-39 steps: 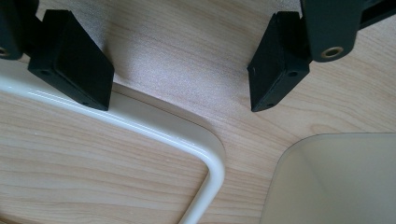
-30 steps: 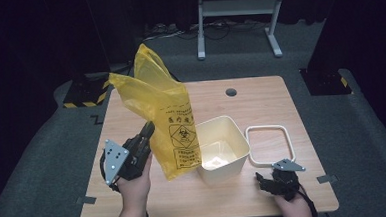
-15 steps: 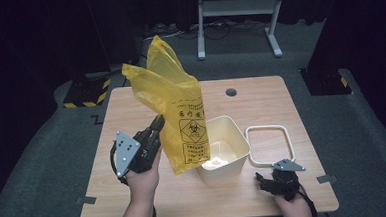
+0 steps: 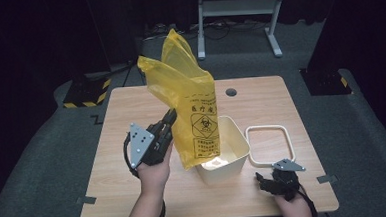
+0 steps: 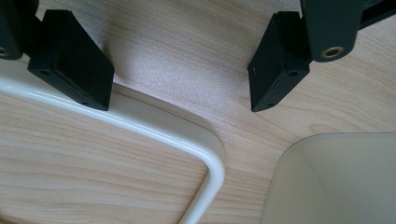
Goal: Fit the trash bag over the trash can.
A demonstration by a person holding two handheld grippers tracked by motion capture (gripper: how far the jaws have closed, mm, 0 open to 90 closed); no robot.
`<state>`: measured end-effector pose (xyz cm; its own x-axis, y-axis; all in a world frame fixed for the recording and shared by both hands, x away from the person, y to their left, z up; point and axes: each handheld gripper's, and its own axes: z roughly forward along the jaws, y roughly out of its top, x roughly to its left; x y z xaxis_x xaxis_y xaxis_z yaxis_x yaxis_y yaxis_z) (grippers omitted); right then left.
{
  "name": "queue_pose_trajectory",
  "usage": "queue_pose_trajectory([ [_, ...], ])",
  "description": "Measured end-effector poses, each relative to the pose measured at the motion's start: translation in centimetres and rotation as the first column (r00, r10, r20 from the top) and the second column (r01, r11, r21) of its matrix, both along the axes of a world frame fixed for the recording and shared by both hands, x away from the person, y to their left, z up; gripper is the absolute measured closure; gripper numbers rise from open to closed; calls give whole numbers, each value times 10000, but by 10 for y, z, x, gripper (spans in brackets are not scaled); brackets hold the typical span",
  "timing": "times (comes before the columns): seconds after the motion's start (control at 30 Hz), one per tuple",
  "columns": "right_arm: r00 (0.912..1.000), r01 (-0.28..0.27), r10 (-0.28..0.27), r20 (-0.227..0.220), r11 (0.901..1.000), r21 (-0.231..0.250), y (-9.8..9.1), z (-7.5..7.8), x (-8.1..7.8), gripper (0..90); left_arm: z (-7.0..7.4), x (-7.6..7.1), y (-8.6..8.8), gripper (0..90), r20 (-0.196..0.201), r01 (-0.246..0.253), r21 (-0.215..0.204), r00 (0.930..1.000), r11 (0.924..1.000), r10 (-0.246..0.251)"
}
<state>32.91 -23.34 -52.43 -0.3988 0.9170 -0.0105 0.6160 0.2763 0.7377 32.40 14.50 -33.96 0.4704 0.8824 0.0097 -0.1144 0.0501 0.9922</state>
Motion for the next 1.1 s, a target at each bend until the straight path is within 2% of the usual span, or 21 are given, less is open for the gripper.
queue_pose_trajectory([
  [0.2,10000,0,0,0,10000,0,0,0,0,223,0,5,-10,896,77,121,1,9999,9999,-121],
  [0.37,10000,0,0,-2,10000,0,0,0,0,223,-2,11,-17,895,16,210,-152,9998,9997,-210],
  [0.73,10000,-23,23,-2,10000,0,0,0,0,223,-12,25,-30,895,-112,229,21,9997,9997,-229],
  [0.87,10000,-26,26,-2,10000,6,0,0,0,223,-17,30,-34,895,-273,167,-9,9995,9999,-167],
  [1.1,10000,-43,43,-3,10000,8,0,0,0,223,-25,33,-38,894,-410,84,154,9991,9998,-77],
])
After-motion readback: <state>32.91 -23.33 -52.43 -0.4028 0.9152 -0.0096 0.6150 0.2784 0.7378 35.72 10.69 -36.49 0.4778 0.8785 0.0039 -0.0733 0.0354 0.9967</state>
